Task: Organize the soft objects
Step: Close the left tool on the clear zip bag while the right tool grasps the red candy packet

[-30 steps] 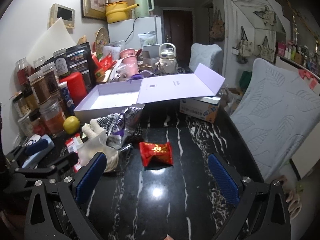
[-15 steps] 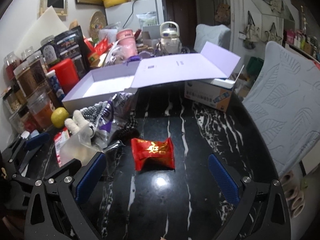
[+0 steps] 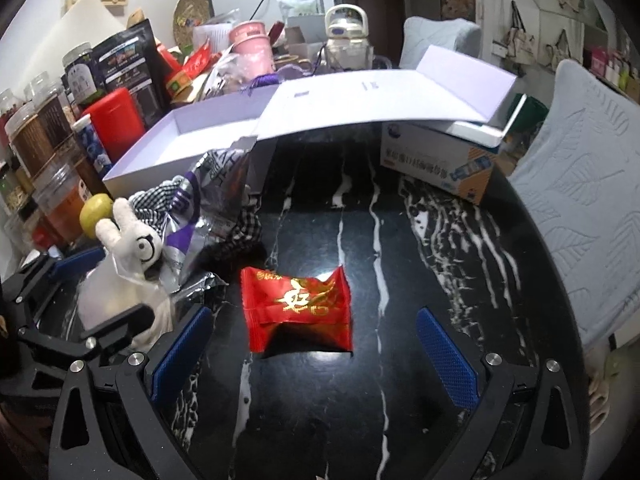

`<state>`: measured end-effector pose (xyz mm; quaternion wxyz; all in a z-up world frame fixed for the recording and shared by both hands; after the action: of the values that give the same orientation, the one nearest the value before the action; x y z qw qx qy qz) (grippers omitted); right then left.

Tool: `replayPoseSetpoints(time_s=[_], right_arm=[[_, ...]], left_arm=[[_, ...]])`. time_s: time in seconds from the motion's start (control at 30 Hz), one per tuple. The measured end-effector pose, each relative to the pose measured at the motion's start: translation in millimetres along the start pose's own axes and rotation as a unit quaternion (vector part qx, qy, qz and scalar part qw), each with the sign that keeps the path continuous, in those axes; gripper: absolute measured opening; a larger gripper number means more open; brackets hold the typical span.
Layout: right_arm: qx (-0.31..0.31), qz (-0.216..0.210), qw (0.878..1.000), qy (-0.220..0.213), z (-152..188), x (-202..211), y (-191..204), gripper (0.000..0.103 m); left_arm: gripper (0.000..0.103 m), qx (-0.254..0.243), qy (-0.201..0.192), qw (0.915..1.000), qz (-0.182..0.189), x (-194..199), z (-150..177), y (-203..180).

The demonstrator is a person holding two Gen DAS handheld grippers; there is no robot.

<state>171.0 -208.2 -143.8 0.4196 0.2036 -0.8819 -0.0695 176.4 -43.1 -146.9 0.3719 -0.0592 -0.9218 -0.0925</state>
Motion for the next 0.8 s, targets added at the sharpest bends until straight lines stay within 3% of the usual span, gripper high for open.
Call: replayPoseSetpoints(time_s=[0.2,0.27,0.5,0.67,0.8], right_arm=[[-0.022,-0.022,0.999,0.008,0.7,-11.4,-5.8,0.103],[-0.023,-0.025,0.999,0.011,0.9,-14.5,-5.2,0.103],[-0.014,-0.004,1.000,0.016,0.8,-22.5,-6.0,0.102],[-0.019,-0.001,1.000,0.012,-0.9,-26.4,-7.3,0.089],[-0.033,-0.016,0.999,0.012,-1.3,-30.2,-7.7,0.073]], left_arm=[[0.049,0.024,0.003,0.9996,0.014,-1.0,1.7,9.7],[0.045,0.041,0.006,0.9989,0.024,2.7,1.6,15.8],[0.042,0.062,-0.017,0.9976,0.027,25.8,-4.5,26.2],[0.042,0.076,-0.027,0.9963,0.028,38.2,-8.3,34.1],[0.042,0.087,-0.027,0.9953,0.032,40.8,-8.8,37.5]])
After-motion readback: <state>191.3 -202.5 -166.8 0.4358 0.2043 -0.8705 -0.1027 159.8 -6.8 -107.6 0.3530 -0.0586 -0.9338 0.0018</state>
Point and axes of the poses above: each gripper's, at about its wrist camera, not at the fingertips, and x roughly against the way its jaws point, y to its left, z to its underside, the point moved 6 cm from there along -x, roughly the way its jaws point, and after that the axes turned 14 degrees about -z, right-handed, at the moved point
